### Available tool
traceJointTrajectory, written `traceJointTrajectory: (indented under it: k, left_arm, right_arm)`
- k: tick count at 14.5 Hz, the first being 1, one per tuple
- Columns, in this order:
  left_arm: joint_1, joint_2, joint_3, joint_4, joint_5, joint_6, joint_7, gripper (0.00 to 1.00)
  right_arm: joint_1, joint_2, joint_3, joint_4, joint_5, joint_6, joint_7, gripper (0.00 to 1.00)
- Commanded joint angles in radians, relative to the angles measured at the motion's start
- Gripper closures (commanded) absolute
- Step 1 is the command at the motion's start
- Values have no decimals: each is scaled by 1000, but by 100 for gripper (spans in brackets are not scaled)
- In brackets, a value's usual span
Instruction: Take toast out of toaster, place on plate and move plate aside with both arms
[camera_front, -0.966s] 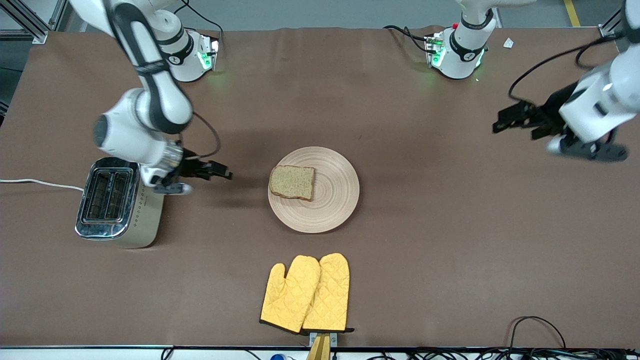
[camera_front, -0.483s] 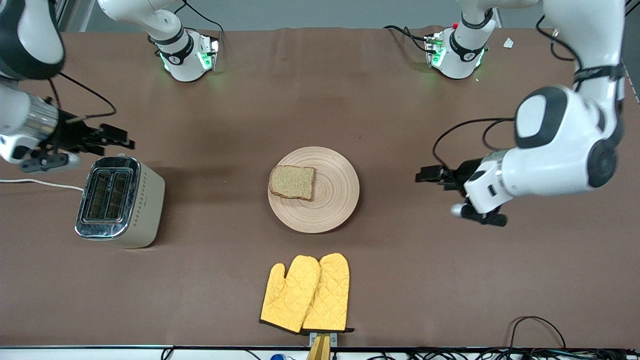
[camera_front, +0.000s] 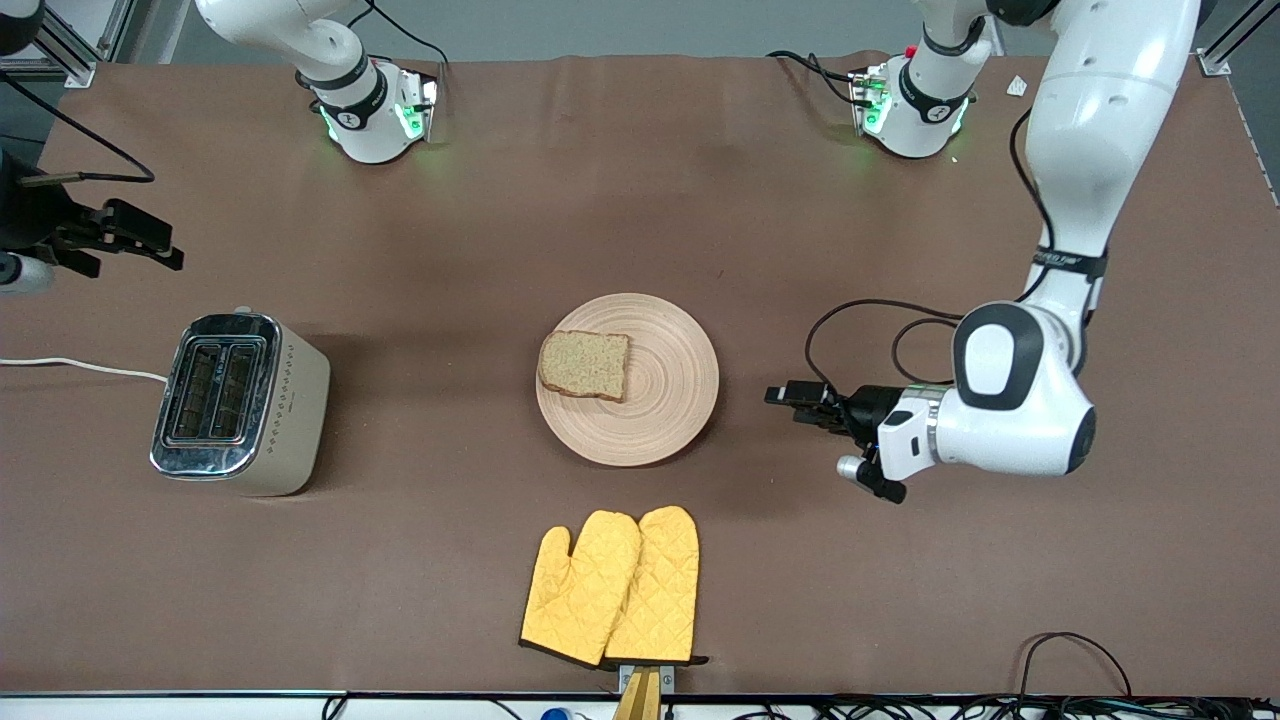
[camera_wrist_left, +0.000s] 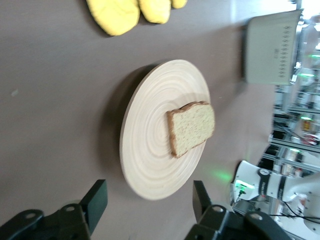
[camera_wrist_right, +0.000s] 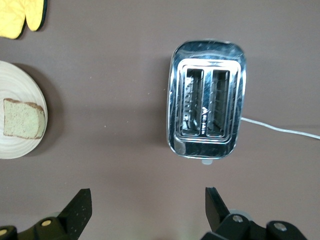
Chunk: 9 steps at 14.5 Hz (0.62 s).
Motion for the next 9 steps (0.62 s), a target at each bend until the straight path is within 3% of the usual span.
traceJointTrajectory:
  k: [1,5,6,9]
  left_arm:
    - [-6,54,-5,-29,-127,54,191,27]
    - [-51,133,-5,-69,-310,110,368,37]
    - [-58,134,-5,-83,-322,136,371,38]
    - [-81,157,-5,-91,-327,167,373,47]
  right_arm:
    - [-3,24,-1,80,-26,-50,19,0]
    - [-10,37,8,114,-63,-90,19,0]
    - [-68,37,51,114,-55,-95,17,0]
    - [-413,37,406,116,-61,-95,17,0]
